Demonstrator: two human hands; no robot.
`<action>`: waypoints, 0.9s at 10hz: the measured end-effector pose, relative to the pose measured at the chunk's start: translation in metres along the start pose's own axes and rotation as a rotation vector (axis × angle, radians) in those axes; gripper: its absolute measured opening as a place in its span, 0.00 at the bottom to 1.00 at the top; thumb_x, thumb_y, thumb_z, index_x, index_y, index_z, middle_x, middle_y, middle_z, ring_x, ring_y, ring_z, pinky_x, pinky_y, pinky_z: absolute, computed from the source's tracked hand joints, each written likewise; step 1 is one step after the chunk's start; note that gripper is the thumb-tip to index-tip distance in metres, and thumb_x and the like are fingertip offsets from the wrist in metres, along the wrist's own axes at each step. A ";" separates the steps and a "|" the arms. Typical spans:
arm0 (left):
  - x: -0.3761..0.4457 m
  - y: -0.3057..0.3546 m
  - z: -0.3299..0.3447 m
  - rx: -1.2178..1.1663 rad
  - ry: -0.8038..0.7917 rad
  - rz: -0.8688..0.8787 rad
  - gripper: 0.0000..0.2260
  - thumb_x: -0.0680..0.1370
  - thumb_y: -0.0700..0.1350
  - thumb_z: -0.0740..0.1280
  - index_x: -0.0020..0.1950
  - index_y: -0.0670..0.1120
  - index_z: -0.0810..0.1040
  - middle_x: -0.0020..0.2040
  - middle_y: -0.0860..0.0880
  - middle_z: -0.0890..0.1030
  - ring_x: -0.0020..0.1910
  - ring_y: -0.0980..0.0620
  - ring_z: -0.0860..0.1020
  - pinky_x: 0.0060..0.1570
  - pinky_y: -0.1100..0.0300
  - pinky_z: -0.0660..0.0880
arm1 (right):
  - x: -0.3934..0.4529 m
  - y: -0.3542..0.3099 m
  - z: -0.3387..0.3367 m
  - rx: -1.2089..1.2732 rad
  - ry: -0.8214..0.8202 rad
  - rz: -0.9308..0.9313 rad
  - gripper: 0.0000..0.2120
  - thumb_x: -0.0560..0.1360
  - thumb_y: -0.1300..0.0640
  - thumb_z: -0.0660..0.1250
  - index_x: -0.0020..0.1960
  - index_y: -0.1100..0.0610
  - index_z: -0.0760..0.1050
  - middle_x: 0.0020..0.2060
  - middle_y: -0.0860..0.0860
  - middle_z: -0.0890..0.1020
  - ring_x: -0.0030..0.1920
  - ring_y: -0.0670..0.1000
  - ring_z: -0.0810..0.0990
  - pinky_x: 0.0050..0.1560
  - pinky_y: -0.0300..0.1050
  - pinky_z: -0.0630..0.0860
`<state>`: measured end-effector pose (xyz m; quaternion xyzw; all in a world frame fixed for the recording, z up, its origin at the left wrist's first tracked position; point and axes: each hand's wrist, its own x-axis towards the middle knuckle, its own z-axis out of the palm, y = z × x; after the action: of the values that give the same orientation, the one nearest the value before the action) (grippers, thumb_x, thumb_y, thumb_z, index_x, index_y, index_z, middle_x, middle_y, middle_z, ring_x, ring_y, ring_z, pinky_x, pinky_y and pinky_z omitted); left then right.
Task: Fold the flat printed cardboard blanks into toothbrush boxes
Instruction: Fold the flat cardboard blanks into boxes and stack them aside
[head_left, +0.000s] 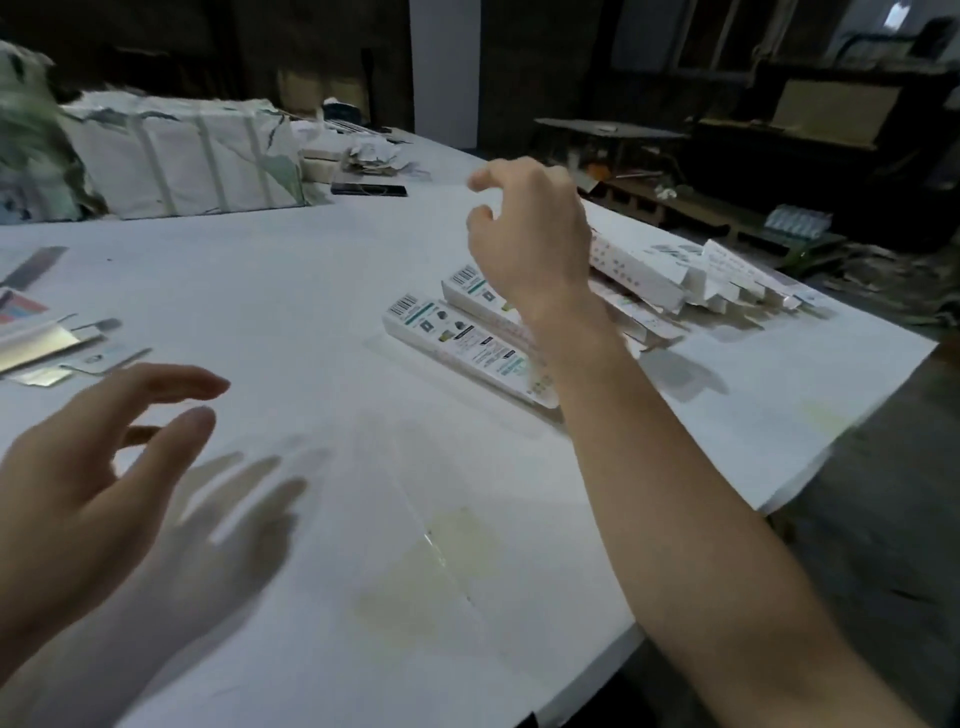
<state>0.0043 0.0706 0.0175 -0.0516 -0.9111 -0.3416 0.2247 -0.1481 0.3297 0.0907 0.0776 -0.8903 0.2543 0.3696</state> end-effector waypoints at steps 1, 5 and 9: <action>0.000 -0.054 -0.002 0.616 0.051 0.135 0.13 0.77 0.65 0.54 0.61 0.71 0.68 0.53 0.63 0.73 0.52 0.52 0.72 0.54 0.51 0.73 | -0.020 -0.029 0.007 0.160 -0.174 -0.083 0.12 0.75 0.57 0.64 0.54 0.50 0.84 0.49 0.47 0.85 0.52 0.51 0.81 0.55 0.47 0.78; -0.001 -0.097 -0.051 0.844 -0.016 -0.620 0.20 0.73 0.65 0.52 0.62 0.59 0.62 0.64 0.41 0.76 0.61 0.31 0.72 0.62 0.39 0.68 | -0.122 -0.106 0.029 1.105 -0.983 0.001 0.09 0.77 0.67 0.66 0.48 0.57 0.82 0.32 0.50 0.82 0.31 0.45 0.78 0.31 0.29 0.69; -0.004 -0.022 -0.031 0.717 0.090 -0.233 0.25 0.77 0.39 0.61 0.71 0.54 0.59 0.34 0.48 0.67 0.30 0.45 0.69 0.30 0.54 0.69 | -0.124 -0.103 0.046 1.112 -0.886 0.076 0.11 0.76 0.67 0.65 0.46 0.54 0.83 0.29 0.48 0.80 0.30 0.45 0.76 0.30 0.29 0.68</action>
<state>0.0143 0.0342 0.0228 0.1493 -0.9617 -0.0263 0.2281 -0.0546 0.2118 0.0168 0.3195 -0.6973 0.6281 -0.1308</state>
